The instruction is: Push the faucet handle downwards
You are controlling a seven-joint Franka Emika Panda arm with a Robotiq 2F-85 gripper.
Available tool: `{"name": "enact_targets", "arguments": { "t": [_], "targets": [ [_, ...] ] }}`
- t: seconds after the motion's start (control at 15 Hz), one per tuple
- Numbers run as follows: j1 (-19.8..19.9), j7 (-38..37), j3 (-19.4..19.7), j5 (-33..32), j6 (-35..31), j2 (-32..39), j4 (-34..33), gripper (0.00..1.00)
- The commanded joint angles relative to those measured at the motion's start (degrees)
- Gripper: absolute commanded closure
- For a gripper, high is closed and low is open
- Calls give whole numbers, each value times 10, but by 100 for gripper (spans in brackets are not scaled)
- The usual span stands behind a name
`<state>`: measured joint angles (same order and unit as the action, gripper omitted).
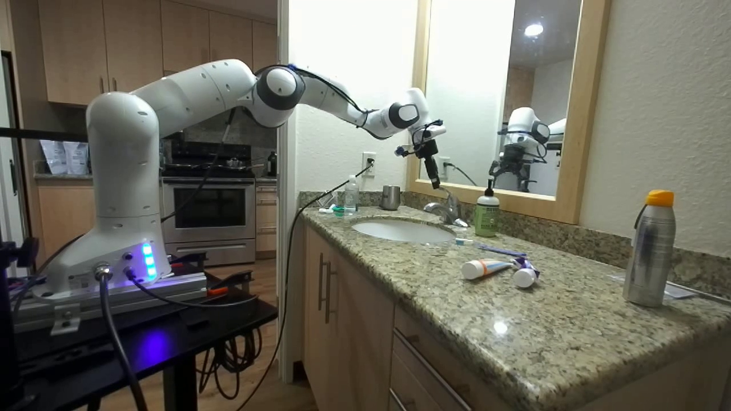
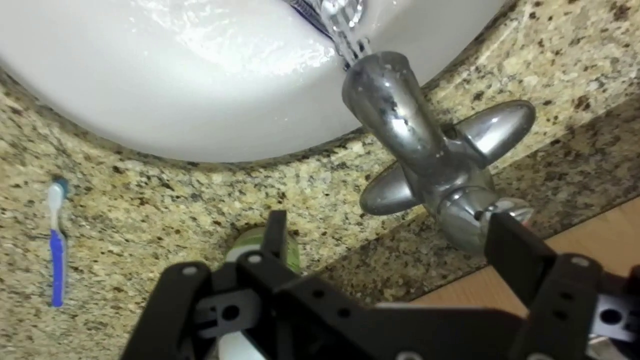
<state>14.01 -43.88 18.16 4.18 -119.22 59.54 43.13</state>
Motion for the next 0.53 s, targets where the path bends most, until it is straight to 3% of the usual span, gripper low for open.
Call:
{"name": "enact_targets", "arguments": {
  "t": [0.0, 0.2, 0.27, 0.47],
  "targets": [
    [15, -45, -7, -28, 138, 20, -57, 0],
    [26, -60, -21, -32, 235, 30, -83, 0],
    [20, -63, -7, -14, 218, 31, -83, 0],
    [22, -45, -17, 6, 125, 22, -94, 0]
  ]
}}
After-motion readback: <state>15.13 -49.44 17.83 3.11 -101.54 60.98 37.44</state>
